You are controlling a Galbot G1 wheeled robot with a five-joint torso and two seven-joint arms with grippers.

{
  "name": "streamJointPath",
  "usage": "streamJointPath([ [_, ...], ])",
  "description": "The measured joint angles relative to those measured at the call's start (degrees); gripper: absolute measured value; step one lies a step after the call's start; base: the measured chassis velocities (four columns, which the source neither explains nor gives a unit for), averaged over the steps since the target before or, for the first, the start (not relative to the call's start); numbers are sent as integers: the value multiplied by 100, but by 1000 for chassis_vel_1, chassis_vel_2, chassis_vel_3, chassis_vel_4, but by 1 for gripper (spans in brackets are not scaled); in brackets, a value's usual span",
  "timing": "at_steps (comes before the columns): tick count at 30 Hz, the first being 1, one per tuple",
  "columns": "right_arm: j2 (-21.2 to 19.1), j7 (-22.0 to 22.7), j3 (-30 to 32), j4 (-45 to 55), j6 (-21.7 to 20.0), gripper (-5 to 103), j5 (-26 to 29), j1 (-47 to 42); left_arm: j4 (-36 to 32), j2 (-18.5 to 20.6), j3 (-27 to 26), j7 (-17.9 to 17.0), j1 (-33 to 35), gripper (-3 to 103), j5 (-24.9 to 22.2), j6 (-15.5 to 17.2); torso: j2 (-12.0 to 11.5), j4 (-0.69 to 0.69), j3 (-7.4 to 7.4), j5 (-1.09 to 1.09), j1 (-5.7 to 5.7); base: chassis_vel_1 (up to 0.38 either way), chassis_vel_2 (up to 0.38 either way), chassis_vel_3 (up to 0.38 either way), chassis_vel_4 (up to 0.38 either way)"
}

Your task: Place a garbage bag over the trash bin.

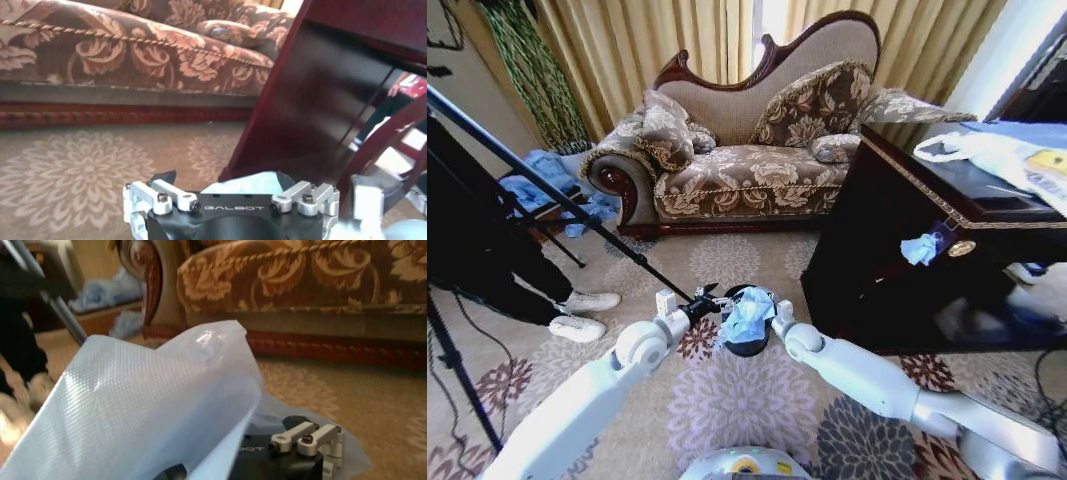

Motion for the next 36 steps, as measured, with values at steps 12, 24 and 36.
streamJointPath([
  [12, -125, -95, 576, 420, 112, 100, 393, -445, 182, -294, 4, -490, -31, 100, 266, 413, 0, -1, 0, 0, 0, 0, 0, 0, 0],
  [24, 14, -56, 430, 352, 104, 100, 429, -422, 638, -542, 145, 266, -276, 100, 634, 410, 0, 0, 0, 0, 0, 0, 0, 0, 0],
  [36, -2, 75, 363, 434, 92, 100, 474, -367, 1088, -558, 325, 928, -604, 98, 895, 488, 0, -1, 0, 0, 0, 0, 0, 0, 0],
])
